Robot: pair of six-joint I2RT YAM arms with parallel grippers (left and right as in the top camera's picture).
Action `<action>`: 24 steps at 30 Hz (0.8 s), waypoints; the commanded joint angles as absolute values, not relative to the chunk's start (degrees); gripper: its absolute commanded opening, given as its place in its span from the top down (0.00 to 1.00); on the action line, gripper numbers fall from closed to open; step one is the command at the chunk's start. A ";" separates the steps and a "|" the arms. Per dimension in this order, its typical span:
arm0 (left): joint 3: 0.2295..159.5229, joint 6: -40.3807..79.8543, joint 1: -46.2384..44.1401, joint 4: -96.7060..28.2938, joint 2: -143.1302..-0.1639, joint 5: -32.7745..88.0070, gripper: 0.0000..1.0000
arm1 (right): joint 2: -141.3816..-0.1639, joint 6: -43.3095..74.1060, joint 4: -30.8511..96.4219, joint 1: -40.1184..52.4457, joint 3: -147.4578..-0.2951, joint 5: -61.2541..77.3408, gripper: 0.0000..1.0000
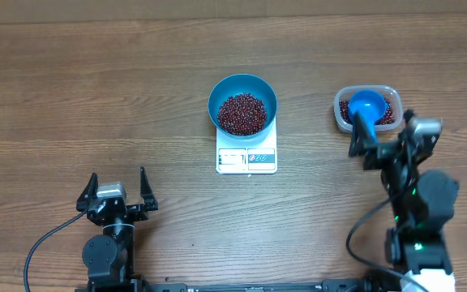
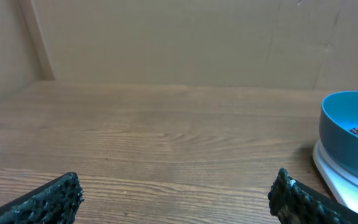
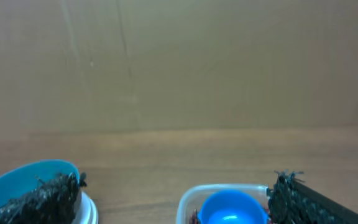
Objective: Scoop item into bowl and weigh 150g on scale
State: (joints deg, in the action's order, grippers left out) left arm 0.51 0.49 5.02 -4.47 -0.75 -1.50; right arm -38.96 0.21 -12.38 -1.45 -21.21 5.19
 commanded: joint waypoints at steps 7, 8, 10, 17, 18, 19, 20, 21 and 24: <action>0.27 1.30 5.63 -4.32 -0.21 -0.99 0.00 | -28.56 0.14 -19.16 -1.30 -6.70 5.67 0.00; 0.27 1.30 5.63 -4.32 -0.21 -0.99 0.01 | -27.46 0.12 -18.96 -1.34 -5.98 5.65 0.00; 0.27 1.30 5.63 -4.32 -0.21 -0.99 0.01 | -25.41 0.12 -18.35 -1.34 -4.78 5.63 0.00; 0.27 1.30 5.63 -4.32 -0.21 -0.99 0.00 | -17.82 0.10 -10.00 -1.34 -2.83 5.61 0.00; 0.27 1.30 5.63 -4.32 -0.21 -0.99 0.00 | -16.93 0.10 -8.51 -1.34 -2.79 5.39 0.00; 0.27 1.30 5.63 -4.32 -0.21 -0.99 0.01 | -16.21 0.10 -7.53 -1.34 -2.59 5.15 0.00; 0.27 1.30 5.63 -4.32 -0.21 -0.99 0.00 | -15.62 0.08 -6.76 -1.34 -2.35 4.93 0.00; 0.27 1.30 5.63 -4.32 -0.21 -0.99 0.01 | -15.22 0.10 -6.63 -1.34 -1.96 4.58 0.00; 0.27 1.30 5.63 -4.32 -0.21 -0.99 0.01 | -14.28 0.10 -6.59 -1.34 -0.36 4.58 0.00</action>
